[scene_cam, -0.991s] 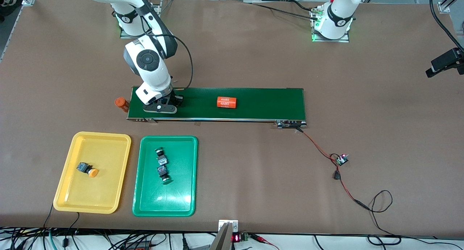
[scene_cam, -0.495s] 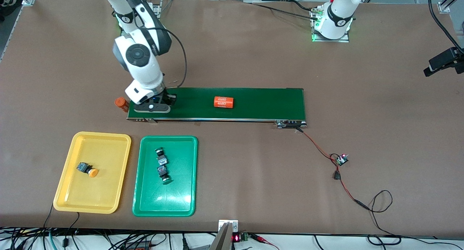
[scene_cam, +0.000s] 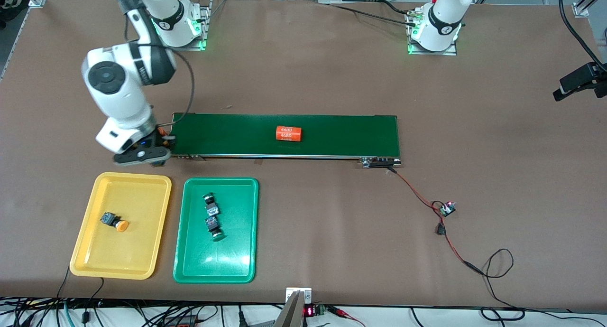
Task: Sort buttons by color to trays
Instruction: 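Carry the yellow-capped button over the yellow tray with the right gripper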
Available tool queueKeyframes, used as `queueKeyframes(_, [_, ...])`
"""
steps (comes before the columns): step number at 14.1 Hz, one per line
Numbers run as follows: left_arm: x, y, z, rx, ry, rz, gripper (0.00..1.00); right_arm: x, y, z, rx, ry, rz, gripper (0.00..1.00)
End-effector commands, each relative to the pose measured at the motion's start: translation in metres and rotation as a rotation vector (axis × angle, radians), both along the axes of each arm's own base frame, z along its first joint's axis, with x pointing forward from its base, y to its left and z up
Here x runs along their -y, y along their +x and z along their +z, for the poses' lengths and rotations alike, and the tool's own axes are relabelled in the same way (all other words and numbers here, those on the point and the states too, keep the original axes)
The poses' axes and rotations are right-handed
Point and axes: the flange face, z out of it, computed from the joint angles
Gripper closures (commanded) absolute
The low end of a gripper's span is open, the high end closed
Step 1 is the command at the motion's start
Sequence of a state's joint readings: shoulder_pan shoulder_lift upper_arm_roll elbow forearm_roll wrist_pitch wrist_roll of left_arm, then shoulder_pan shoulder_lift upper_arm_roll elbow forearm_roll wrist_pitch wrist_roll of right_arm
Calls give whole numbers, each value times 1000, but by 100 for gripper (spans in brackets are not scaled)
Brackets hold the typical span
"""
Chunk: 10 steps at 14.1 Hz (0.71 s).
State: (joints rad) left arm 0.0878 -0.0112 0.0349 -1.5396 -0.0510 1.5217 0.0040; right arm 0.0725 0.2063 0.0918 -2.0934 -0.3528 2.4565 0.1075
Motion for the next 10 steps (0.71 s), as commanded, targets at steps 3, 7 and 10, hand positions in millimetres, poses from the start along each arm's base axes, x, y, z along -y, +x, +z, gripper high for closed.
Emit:
queueKeyframes(3, [8,0,6,13,13,-15,0,51,37,-72,153,-11,174,87])
queueKeyframes(7, [13,0,6,9,19,-24,0,86,51,-103,240,-13,266,86])
queueKeyframes(10, [8,0,5,6,17,-14,0,91,53,-114,257,-1,284,82])
